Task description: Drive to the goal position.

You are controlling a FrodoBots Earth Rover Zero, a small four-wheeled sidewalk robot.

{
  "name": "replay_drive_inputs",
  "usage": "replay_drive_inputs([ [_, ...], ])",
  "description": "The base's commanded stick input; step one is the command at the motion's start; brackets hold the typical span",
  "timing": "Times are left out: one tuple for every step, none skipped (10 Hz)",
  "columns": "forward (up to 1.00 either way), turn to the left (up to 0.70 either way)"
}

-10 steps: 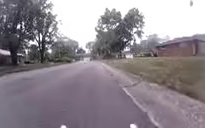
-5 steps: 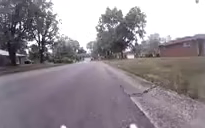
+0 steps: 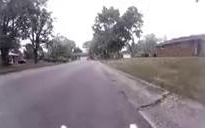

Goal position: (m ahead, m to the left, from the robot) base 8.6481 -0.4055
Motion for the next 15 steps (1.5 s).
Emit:
replay_drive_inputs([
  [1.00,-0.04],
  [1.00,0.00],
  [1.00,0.00],
  [1.00,0.00],
  [1.00,0.00],
  [1.00,0.00],
  [1.00,0.00],
  [1.00,0.00],
  [1.00,0.05],
  [1.00,0.20],
  [1.00,0.35],
  [1.00,0.40],
  [1.00,0.40],
  [1.00,0.40],
  [1.00,0.40],
])
